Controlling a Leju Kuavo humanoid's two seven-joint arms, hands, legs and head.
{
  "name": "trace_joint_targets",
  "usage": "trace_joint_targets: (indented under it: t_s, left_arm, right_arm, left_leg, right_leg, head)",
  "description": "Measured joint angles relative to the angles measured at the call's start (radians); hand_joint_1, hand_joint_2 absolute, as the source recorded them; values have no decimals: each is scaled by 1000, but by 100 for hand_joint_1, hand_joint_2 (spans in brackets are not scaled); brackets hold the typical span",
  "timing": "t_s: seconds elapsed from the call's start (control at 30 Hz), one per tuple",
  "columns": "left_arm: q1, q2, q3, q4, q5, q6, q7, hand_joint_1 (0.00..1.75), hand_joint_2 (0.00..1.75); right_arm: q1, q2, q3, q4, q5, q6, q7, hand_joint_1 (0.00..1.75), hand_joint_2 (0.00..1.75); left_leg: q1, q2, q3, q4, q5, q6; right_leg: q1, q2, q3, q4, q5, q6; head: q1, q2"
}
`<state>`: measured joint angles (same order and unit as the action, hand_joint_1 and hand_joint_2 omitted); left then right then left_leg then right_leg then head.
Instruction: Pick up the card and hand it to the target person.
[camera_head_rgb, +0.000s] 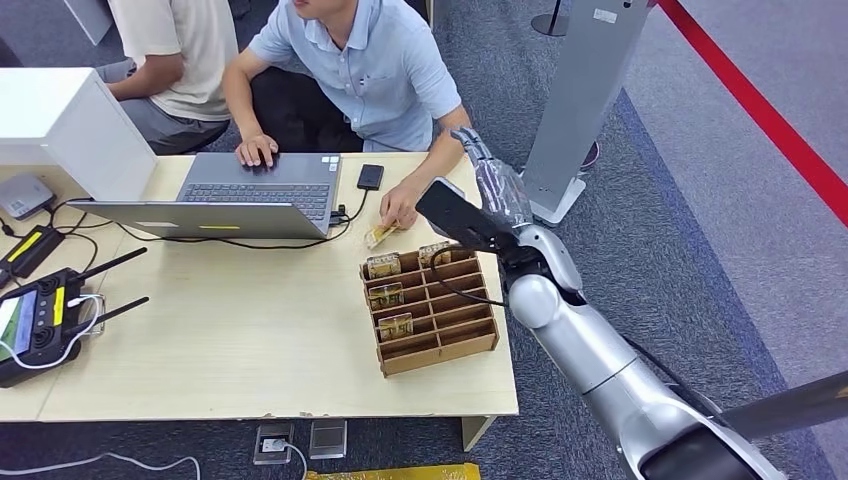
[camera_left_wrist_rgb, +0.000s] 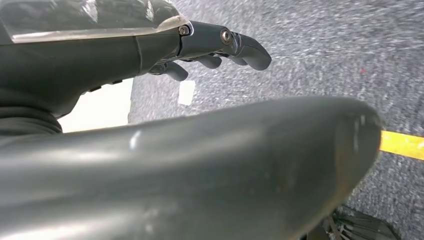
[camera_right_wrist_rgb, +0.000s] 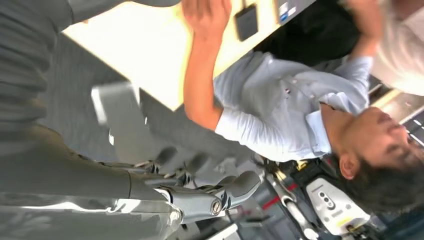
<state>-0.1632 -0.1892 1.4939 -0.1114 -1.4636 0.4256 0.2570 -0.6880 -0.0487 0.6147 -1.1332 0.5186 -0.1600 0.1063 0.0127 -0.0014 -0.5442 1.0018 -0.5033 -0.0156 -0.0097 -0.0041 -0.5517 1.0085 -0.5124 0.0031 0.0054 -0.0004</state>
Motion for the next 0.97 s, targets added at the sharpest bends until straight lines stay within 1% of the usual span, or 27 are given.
trace_joint_targets:
  t_s: [0.13, 0.27, 0.43, 0.57, 0.67, 0.77, 0.97]
  left_arm:
    - [2, 0, 0, 0, 32, 21, 20, 0, 0]
    - [2, -2, 0, 0, 53, 39, 24, 0, 0]
    - [2, -6, 0, 0, 72, 58, 25, 0, 0]
    - [2, -10, 0, 0, 80, 68, 31, 0, 0]
    - [1, -12, 0, 0, 81, 69, 34, 0, 0]
    - [0, -14, 0, 0, 80, 68, 34, 0, 0]
    - [-2, -15, 0, 0, 71, 65, 21, 0, 0]
  right_arm:
    - [83, -60, -30, -174, -142, 6, 33, 0, 175]
    - [171, -125, -60, -334, -256, 25, 54, 0, 175]
    - [281, -198, -94, -500, -328, 80, 70, 0, 175]
    - [351, -240, -106, -594, -372, 134, 78, 0, 175]
    - [395, -253, -106, -625, -379, 138, 72, 0, 175]
    - [433, -255, -99, -628, -368, 122, 50, 0, 175]
    - [497, -230, -65, -588, -313, 61, -13, 0, 175]
  left_leg:
    - [0, 0, 0, 0, 0, 0]
    - [0, 0, 0, 0, 0, 0]
    - [0, 0, 0, 0, 0, 0]
    - [0, 0, 0, 0, 0, 0]
    - [0, 0, 0, 0, 0, 0]
    - [0, 0, 0, 0, 0, 0]
    - [0, 0, -1, 0, 0, 0]
  right_leg:
    - [0, 0, 0, 0, 0, 0]
    - [0, 0, 0, 0, 0, 0]
    - [0, 0, 0, 0, 0, 0]
    - [0, 0, 0, 0, 0, 0]
    - [0, 0, 1, 0, 0, 0]
    - [0, 0, 1, 0, 0, 0]
    - [0, 0, 0, 0, 0, 0]
  head:
    - [0, 0]
    - [0, 0]
    - [0, 0]
    - [-1, 0]
    - [-1, 0]
    - [0, 0]
    - [0, 0]
